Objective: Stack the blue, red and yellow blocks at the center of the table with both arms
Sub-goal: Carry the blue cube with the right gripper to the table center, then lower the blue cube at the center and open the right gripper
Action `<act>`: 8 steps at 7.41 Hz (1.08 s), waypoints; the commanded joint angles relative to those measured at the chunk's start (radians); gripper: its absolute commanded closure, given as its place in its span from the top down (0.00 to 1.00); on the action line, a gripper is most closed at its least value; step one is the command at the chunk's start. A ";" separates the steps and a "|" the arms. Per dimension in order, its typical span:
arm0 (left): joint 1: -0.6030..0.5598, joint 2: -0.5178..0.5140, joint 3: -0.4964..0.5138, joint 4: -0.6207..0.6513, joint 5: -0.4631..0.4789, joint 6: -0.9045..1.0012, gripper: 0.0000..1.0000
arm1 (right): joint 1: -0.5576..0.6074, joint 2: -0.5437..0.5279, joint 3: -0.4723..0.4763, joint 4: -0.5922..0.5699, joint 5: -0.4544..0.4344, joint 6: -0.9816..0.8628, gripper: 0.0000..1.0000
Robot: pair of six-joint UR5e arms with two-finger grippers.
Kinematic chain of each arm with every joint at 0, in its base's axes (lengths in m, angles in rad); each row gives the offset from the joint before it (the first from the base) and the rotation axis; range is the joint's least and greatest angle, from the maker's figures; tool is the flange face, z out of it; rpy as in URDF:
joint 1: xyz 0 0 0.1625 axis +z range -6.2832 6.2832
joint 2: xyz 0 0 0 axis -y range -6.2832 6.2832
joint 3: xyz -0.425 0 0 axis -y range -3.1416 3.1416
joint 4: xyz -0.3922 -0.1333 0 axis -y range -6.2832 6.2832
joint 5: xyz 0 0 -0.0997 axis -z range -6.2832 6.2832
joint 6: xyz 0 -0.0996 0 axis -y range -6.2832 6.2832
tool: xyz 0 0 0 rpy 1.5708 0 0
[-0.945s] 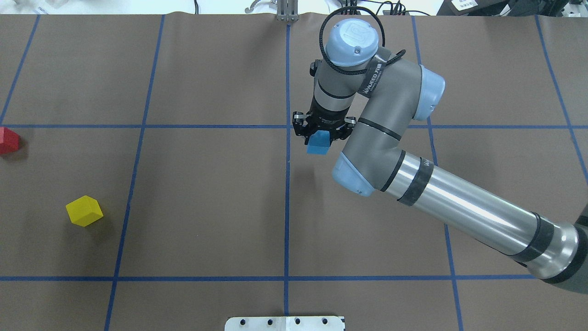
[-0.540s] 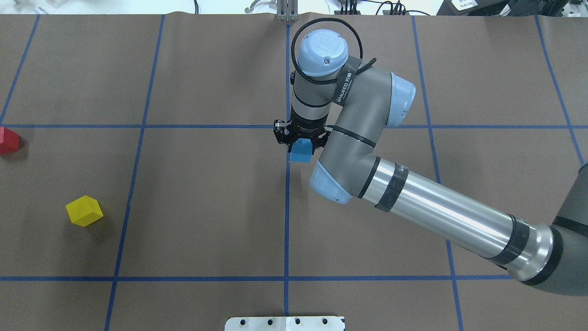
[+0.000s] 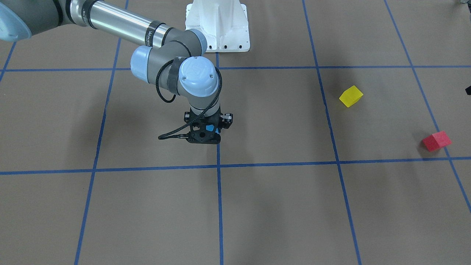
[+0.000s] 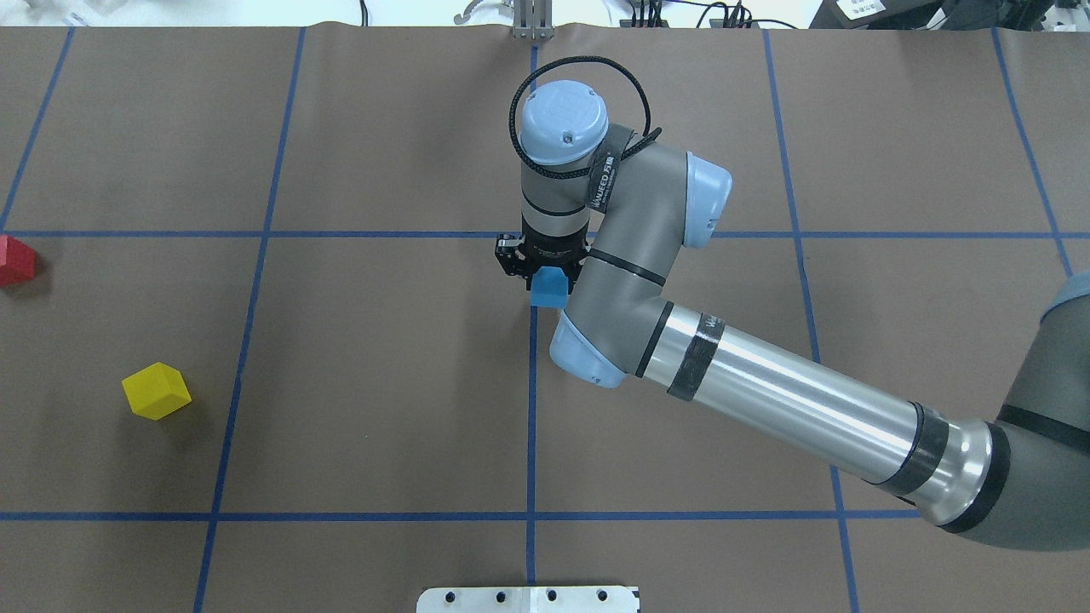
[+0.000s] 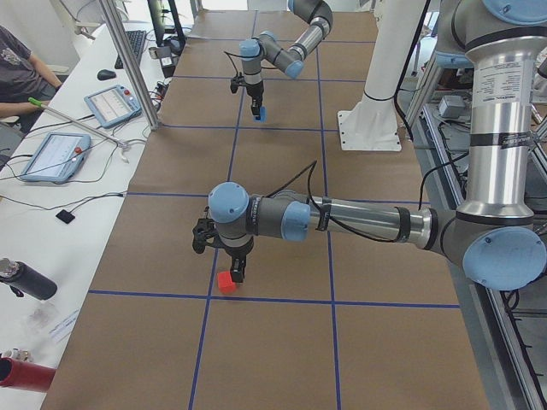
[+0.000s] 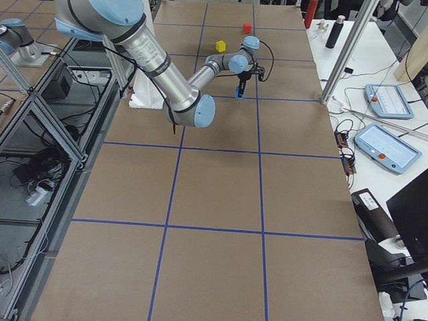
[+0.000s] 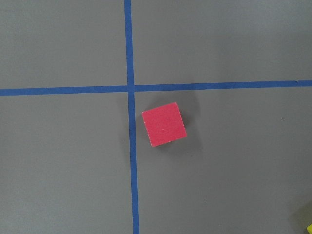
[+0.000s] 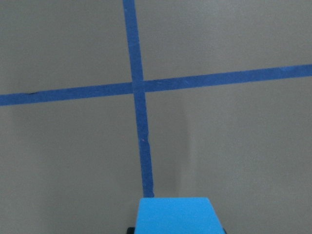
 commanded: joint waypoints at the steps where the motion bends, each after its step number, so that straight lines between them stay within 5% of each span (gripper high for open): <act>1: 0.000 0.000 0.002 0.000 0.000 0.000 1.00 | -0.003 0.005 -0.034 0.037 -0.007 0.006 0.00; 8: 0.000 0.000 0.000 0.000 0.000 0.002 1.00 | -0.043 0.024 -0.047 0.049 -0.053 -0.006 0.00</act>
